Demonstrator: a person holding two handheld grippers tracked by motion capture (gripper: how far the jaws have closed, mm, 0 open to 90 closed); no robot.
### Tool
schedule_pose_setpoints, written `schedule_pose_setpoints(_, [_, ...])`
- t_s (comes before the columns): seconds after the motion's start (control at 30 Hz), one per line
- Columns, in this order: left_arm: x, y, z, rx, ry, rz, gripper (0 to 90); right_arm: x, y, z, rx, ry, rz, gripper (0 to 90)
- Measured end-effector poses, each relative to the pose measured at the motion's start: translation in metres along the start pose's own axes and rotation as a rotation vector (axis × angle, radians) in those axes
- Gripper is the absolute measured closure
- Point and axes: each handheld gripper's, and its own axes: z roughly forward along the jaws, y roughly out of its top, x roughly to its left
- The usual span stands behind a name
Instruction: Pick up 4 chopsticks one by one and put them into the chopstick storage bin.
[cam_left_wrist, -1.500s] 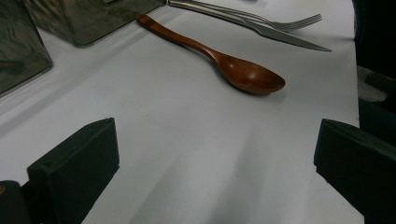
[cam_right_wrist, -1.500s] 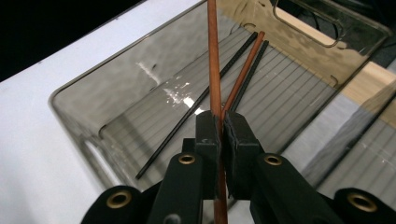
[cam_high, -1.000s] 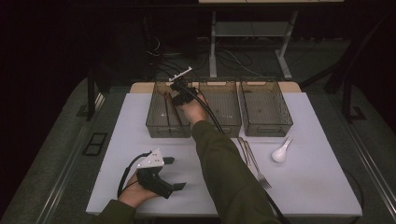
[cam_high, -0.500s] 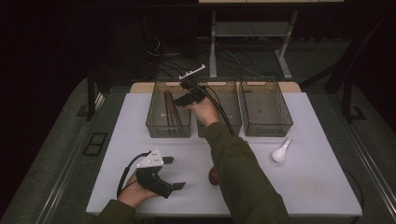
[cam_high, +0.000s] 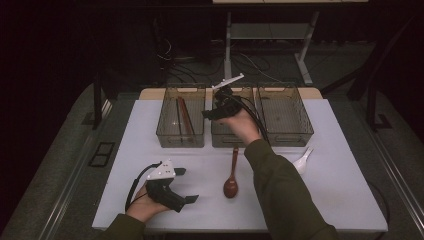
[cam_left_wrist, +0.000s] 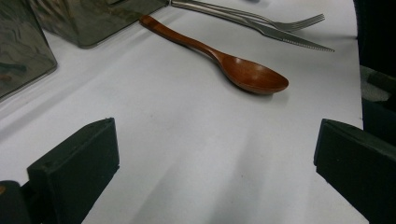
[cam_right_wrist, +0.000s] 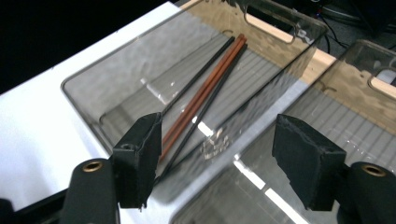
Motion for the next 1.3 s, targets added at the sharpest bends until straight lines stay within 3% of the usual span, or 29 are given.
schedule_pose_setpoints(0.6, [0.0, -0.001, 0.001, 0.014, 0.007, 0.001, 0.0, -0.01, -0.046, -0.055, -0.049, 0.035, -0.052, 32.3])
schedule_pose_setpoints(1.0, [0.0, -0.001, 0.001, 0.016, 0.01, -0.005, 0.0, -0.018, -0.084, -0.086, -0.075, 0.068, -0.039, 33.8])
schedule_pose_setpoints(1.3, [0.0, -0.002, 0.0, 0.023, 0.013, 0.001, 0.0, -0.028, -0.116, -0.105, -0.078, 0.063, -0.007, 36.0])
